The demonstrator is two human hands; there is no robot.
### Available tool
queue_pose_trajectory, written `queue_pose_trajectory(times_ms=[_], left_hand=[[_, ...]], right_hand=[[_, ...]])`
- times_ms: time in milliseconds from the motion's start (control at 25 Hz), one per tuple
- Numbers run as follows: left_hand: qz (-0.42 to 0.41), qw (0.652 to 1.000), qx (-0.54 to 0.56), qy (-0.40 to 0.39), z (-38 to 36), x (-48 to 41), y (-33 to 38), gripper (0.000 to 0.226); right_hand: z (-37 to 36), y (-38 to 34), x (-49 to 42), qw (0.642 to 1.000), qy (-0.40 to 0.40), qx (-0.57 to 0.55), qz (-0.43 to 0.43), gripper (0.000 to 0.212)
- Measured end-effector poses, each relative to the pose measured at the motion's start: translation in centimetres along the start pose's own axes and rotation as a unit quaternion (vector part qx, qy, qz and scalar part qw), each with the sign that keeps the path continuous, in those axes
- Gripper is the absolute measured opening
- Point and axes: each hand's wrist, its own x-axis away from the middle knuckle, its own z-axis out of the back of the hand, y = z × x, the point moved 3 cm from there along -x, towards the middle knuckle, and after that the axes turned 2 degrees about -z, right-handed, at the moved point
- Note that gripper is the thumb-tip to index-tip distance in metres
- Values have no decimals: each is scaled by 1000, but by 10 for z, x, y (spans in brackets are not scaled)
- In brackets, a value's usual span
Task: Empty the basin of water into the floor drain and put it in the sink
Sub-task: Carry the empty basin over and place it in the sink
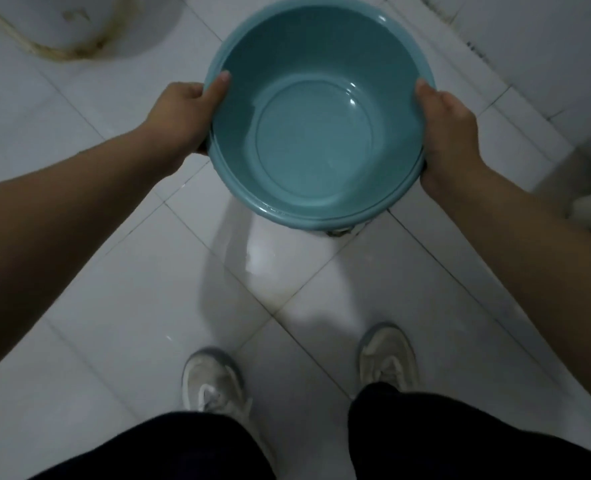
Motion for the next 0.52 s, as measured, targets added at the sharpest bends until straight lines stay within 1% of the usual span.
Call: queue_pose_trajectory(times_ms=[120,200,280,400,520], left_hand=[[9,997,71,21,34,35,45,44],[24,993,109,38,59,57,78,49],[36,989,133,54,86,82,117,55],[32,987,140,75,133,126,187,50],[10,987,138,85,185,169,278,48]], right_hand=[[-9,-68,41,1000,20,-9,10,35],[-14,-112,70,999,26,-19,8,34],[-17,-157,101,999,36,-29,-2,34],[-22,-232,151,998,44,-44,-14,40],[-21,-331,205,997,58,-52,-11,25]])
